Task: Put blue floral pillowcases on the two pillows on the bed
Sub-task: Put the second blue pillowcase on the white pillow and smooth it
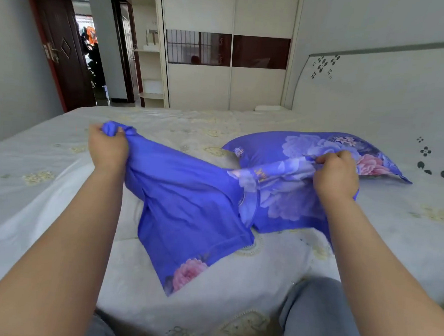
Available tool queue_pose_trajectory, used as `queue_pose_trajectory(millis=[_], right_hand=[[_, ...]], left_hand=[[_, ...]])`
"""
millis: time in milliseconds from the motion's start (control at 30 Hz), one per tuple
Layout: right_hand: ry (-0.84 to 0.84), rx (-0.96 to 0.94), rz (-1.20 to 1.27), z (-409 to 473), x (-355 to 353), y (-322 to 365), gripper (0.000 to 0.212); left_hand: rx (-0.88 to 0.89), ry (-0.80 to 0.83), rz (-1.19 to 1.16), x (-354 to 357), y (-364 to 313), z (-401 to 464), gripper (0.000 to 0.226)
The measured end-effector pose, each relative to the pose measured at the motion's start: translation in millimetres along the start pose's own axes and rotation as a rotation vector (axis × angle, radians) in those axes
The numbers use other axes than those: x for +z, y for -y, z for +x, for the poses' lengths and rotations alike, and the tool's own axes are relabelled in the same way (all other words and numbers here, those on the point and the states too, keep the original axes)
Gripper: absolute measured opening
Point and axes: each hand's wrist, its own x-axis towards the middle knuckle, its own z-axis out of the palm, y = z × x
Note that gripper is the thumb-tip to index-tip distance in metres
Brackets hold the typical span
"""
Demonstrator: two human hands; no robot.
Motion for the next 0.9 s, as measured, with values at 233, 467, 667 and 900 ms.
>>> queue_pose_trajectory(millis=[233, 467, 667, 900], right_hand=[[0.516, 0.006, -0.161, -24.2, 48.7, 7.4, 0.073], [0.901, 0.166, 0.284, -84.9, 94.1, 41.1, 0.035], [0.751, 0.464, 0.663, -97.3, 135.1, 19.8, 0.014], [0.535, 0.282, 0.884, -83.7, 89.9, 36.3, 0.020]], left_hand=[[0.129, 0.209, 0.455, 13.6, 3.5, -17.1, 0.092], [0.695, 0.900, 0.941, 61.4, 35.1, -106.5, 0.079], [0.361, 1.233, 1.421, 59.8, 50.8, -113.8, 0.046], [0.477, 1.075, 0.880, 84.8, 38.8, -142.4, 0.057]])
